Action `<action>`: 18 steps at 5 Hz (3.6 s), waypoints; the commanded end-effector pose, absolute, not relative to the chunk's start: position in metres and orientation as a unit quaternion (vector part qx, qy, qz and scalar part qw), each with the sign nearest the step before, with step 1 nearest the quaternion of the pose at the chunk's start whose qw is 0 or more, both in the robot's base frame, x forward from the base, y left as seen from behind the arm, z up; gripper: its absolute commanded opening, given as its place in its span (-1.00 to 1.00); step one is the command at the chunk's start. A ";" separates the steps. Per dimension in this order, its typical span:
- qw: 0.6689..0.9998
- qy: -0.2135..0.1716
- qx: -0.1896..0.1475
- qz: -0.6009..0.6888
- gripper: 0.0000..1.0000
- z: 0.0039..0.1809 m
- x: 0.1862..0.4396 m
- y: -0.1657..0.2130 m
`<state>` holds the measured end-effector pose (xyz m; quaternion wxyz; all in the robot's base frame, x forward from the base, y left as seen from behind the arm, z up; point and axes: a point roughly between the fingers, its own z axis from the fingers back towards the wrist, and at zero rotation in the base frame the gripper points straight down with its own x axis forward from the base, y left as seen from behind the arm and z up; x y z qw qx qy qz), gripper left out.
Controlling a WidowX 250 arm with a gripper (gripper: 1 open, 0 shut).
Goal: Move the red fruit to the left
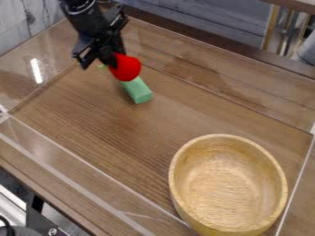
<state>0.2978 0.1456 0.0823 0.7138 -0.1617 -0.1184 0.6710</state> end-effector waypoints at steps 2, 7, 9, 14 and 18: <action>0.717 -0.164 -0.165 0.657 -1.00 0.085 0.316 0.182; 0.673 -0.163 -0.153 0.705 -1.00 0.082 0.305 0.185; 0.651 -0.167 -0.142 0.726 -1.00 0.099 0.299 0.195; 0.644 -0.206 -0.114 0.728 1.00 0.063 0.314 0.188; 0.665 -0.194 -0.105 0.713 1.00 0.067 0.322 0.184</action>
